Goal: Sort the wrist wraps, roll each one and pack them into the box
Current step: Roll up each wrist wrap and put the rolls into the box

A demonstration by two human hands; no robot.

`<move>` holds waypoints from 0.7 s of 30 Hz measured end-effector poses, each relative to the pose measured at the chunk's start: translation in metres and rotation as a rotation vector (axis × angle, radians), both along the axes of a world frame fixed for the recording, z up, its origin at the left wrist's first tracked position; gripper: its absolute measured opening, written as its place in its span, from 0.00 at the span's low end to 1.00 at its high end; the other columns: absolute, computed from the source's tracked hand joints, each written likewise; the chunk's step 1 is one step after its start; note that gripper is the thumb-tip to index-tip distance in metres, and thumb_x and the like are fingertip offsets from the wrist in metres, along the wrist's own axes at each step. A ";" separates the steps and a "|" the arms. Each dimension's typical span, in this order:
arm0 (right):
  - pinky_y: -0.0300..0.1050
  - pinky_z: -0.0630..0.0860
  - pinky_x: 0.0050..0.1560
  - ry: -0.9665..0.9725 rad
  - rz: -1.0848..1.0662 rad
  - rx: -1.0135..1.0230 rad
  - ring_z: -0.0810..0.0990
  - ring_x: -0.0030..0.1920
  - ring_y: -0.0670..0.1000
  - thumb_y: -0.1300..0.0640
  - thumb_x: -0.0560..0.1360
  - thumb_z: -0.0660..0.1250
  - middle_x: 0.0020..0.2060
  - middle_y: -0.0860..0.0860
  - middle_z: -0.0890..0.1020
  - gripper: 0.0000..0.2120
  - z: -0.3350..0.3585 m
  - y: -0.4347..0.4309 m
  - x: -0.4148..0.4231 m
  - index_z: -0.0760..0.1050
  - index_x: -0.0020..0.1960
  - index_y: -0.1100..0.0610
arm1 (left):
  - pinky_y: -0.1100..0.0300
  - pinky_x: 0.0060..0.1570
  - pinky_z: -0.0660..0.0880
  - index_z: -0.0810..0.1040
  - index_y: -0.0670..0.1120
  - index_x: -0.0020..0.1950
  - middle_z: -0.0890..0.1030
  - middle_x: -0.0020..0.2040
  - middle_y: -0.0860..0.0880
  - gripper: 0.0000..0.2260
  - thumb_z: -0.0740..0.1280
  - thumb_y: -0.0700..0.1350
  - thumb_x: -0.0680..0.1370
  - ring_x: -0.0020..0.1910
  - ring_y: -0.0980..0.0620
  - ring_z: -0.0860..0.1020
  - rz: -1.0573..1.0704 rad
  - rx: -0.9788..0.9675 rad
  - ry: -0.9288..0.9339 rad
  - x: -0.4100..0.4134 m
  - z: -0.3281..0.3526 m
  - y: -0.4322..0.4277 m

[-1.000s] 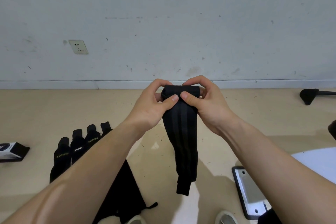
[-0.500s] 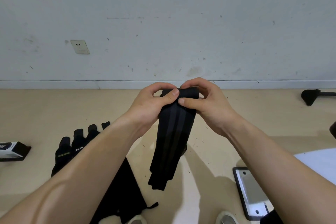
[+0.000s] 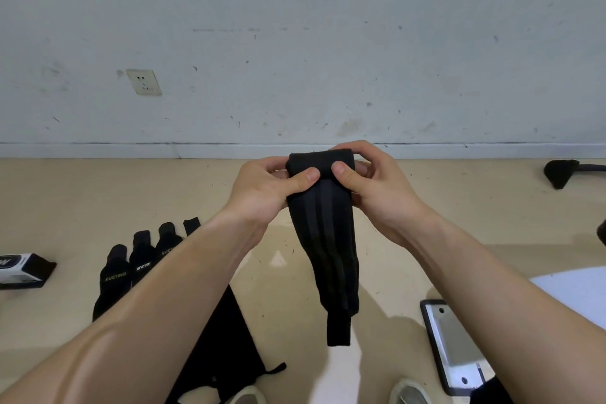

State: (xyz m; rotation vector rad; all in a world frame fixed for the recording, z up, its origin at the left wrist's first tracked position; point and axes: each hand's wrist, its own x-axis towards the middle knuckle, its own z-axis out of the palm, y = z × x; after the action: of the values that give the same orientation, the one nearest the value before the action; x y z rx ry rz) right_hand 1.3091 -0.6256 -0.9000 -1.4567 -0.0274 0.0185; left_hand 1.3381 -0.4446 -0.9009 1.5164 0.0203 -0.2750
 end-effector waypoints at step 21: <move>0.46 0.77 0.59 0.017 0.020 -0.313 0.82 0.55 0.46 0.48 0.86 0.54 0.54 0.48 0.81 0.10 -0.007 0.006 -0.006 0.64 0.64 0.51 | 0.50 0.62 0.79 0.69 0.44 0.69 0.83 0.59 0.49 0.15 0.59 0.52 0.87 0.58 0.51 0.83 0.043 0.045 0.014 -0.020 -0.010 -0.038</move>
State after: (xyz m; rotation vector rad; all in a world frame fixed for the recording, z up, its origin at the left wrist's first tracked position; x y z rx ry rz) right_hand 1.3029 -0.6194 -0.9071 -1.7694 -0.0252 0.0534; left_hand 1.3182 -0.4828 -0.9112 1.5570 0.0702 -0.2522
